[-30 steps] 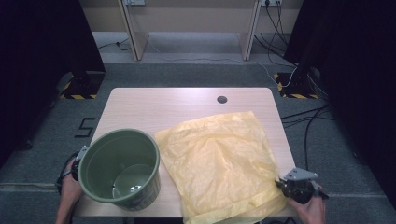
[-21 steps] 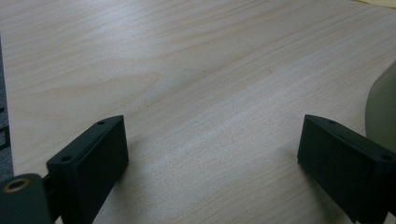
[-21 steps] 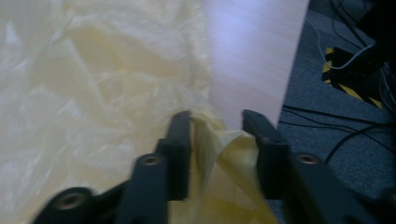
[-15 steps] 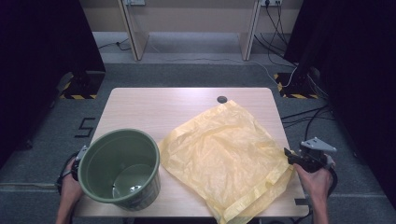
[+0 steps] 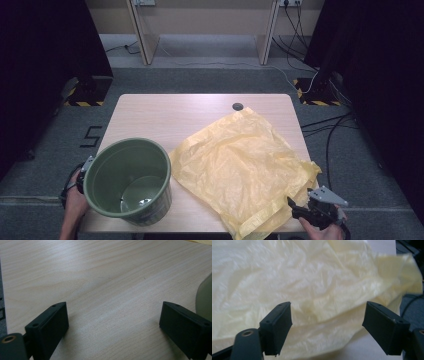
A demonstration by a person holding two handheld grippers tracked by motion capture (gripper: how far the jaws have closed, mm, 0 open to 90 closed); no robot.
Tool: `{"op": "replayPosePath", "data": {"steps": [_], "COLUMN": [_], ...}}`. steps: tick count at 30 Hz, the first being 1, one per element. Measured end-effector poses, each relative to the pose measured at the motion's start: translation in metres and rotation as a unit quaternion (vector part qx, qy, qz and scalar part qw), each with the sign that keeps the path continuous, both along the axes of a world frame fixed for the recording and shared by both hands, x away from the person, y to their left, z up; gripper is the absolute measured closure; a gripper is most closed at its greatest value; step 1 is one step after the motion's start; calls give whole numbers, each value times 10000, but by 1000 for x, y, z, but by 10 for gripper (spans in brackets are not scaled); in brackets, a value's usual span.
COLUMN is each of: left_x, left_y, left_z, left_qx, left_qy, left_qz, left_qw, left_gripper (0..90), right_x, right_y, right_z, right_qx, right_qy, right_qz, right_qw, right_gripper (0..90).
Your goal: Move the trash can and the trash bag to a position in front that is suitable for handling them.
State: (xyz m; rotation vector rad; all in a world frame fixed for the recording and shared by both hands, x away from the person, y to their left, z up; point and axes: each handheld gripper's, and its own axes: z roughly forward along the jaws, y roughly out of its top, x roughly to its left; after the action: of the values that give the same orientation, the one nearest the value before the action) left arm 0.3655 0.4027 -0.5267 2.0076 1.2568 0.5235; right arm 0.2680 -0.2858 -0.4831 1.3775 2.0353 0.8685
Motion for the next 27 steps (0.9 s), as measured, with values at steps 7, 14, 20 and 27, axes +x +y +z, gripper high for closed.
{"op": "replayPosePath", "data": {"steps": [7, 14, 20, 27], "left_x": [0, 1, 1, 1], "left_y": [0, 0, 0, 0], "left_z": [0, 0, 0, 0], "left_qx": [0, 19, 19, 20], "left_qy": [2, 32, 32, 32], "left_qz": [-1, -5, -5, -5], "left_qw": [10000, 10000, 10000, 10000], "left_gripper": [75, 67, 67, 67], "right_x": [-4, 44, 102, 88], "right_y": [-8, -23, -49, -40], "right_z": [-21, -20, -14, 28], "right_qx": [147, -290, -286, 111], "right_qy": [211, 1, -163, -572], "right_qz": [-200, -5, -154, -328], "right_qw": [9995, 9996, 9993, 9978], "right_gripper": [519, 843, 747, 351]}}
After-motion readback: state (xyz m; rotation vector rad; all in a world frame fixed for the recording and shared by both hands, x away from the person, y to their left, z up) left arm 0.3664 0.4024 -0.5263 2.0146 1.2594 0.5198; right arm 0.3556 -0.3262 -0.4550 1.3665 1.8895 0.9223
